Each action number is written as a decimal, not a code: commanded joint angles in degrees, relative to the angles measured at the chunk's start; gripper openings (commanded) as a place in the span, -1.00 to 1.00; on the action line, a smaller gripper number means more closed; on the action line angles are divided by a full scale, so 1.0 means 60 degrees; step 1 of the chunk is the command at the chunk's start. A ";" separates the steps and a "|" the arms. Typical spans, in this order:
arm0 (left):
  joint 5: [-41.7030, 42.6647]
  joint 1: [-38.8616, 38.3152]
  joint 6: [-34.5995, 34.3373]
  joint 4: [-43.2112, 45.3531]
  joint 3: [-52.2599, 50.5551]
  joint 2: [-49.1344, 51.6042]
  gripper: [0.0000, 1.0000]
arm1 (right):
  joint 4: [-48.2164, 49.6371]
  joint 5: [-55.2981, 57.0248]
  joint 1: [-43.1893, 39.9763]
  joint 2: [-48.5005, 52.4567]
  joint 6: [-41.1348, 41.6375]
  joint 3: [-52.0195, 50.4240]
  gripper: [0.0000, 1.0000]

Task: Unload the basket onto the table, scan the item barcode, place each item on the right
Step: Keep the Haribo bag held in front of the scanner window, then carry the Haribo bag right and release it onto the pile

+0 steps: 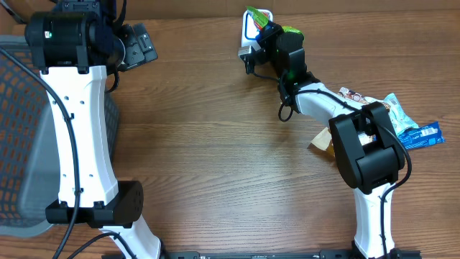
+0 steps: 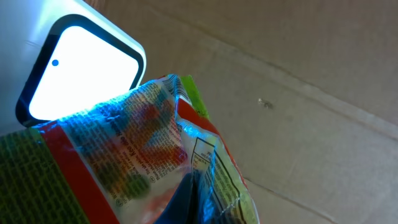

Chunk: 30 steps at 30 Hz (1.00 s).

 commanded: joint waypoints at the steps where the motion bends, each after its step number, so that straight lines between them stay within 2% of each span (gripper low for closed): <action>1: -0.0124 -0.0004 -0.0033 0.0004 0.0102 -0.0102 1.00 | 0.0138 0.0051 -0.0018 -0.0117 -0.0047 0.0291 -0.93; 7: -0.0124 -0.0004 -0.0033 0.0004 0.0106 -0.0102 0.99 | 0.0259 0.0051 0.0127 -0.0361 -0.0044 0.0291 -0.93; 12: -0.0124 -0.0004 -0.0029 0.0004 0.0106 -0.0102 0.99 | 0.0058 0.0142 0.0386 -0.1377 -0.0044 0.0288 -0.93; 14: -0.0124 -0.0004 -0.0033 0.0004 0.0102 -0.0102 0.99 | -0.1024 0.0681 0.0608 -0.2098 -0.0033 0.0288 -0.93; 16: -0.0124 -0.0004 -0.0033 0.0004 0.0106 -0.0102 1.00 | -0.2885 0.1155 0.0867 -0.2798 0.0277 0.0288 -0.93; 17: -0.0127 -0.0004 -0.0033 0.0004 0.0106 -0.0102 0.99 | -0.4448 0.1242 0.1071 -0.3308 0.0776 0.0288 -0.93; 19: -0.0124 -0.0004 -0.0033 0.0004 0.0106 -0.0102 1.00 | -0.6247 0.1242 0.1388 -0.3923 0.1698 0.0288 -0.93; 22: -0.0124 -0.0004 -0.0033 0.0004 0.0106 -0.0102 0.99 | -0.7952 0.1195 0.1974 -0.4674 0.4401 0.0288 -0.93; 23: -0.0124 -0.0004 -0.0033 0.0004 0.0106 -0.0102 0.99 | -0.8240 0.1249 0.2200 -0.4911 0.5927 0.0288 -0.93; 25: -0.0127 -0.0004 -0.0033 0.0004 0.0102 -0.0102 1.00 | -0.8528 0.1137 0.2382 -0.5096 1.0728 0.0288 -0.93; 26: -0.0124 -0.0004 -0.0033 0.0004 0.0106 -0.0102 0.99 | -0.8735 0.1133 0.2390 -0.5096 1.1890 0.0288 -0.93; 28: -0.0124 -0.0004 -0.0033 0.0004 0.0102 -0.0102 1.00 | -0.9850 0.1137 0.2368 -0.5067 1.5369 0.0280 -0.92; 29: -0.0124 -0.0004 -0.0033 0.0004 0.0102 -0.0102 0.99 | -1.0812 0.1126 0.2306 -0.5067 1.7114 0.0280 -0.77; 30: -0.0124 -0.0004 -0.0033 0.0004 0.0102 -0.0102 0.99 | -1.1366 0.1093 0.2255 -0.5067 1.7977 0.0280 -0.86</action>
